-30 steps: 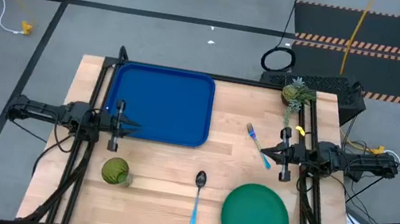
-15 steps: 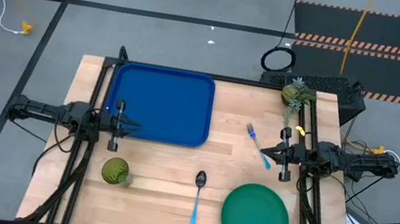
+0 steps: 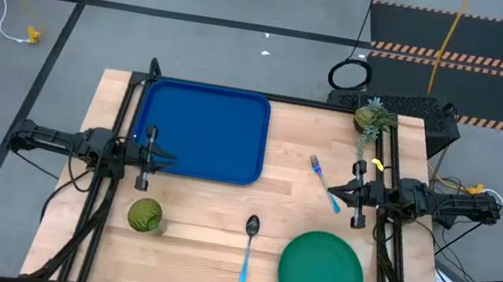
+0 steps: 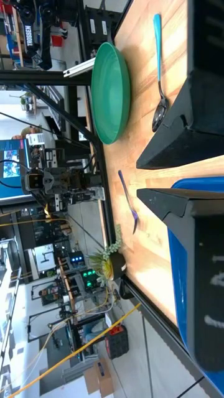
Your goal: Pick and place plate/cup/fork/spoon on tray
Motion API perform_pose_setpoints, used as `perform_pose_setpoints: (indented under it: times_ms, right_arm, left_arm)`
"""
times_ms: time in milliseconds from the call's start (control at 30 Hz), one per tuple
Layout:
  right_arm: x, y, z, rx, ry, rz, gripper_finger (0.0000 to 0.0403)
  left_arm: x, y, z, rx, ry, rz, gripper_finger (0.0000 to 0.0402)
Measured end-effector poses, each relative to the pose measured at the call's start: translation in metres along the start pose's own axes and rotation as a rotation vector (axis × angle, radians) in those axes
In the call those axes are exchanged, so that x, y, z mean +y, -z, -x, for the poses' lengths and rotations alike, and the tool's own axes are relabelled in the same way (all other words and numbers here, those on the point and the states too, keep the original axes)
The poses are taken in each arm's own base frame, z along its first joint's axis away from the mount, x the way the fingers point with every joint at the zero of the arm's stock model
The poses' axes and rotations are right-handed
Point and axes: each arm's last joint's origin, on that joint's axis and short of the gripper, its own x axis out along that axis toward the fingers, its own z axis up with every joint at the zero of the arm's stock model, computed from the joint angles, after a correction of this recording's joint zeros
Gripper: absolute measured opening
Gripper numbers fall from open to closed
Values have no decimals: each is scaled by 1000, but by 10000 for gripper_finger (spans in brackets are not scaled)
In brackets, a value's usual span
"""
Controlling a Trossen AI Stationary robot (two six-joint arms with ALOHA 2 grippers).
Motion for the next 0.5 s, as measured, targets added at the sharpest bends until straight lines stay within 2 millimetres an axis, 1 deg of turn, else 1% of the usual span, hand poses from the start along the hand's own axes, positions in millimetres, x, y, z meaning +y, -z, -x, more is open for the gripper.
perform_pose_setpoints:
  times_ms: [367, 500]
  right_arm:
    - [0, 0, 0, 0, 0, 0, 0]
    - [0, 0, 0, 0, 0, 74, 0]
  left_arm:
    - [0, 0, 0, 0, 0, 0, 65]
    - [0, 0, 0, 0, 0, 0, 65]
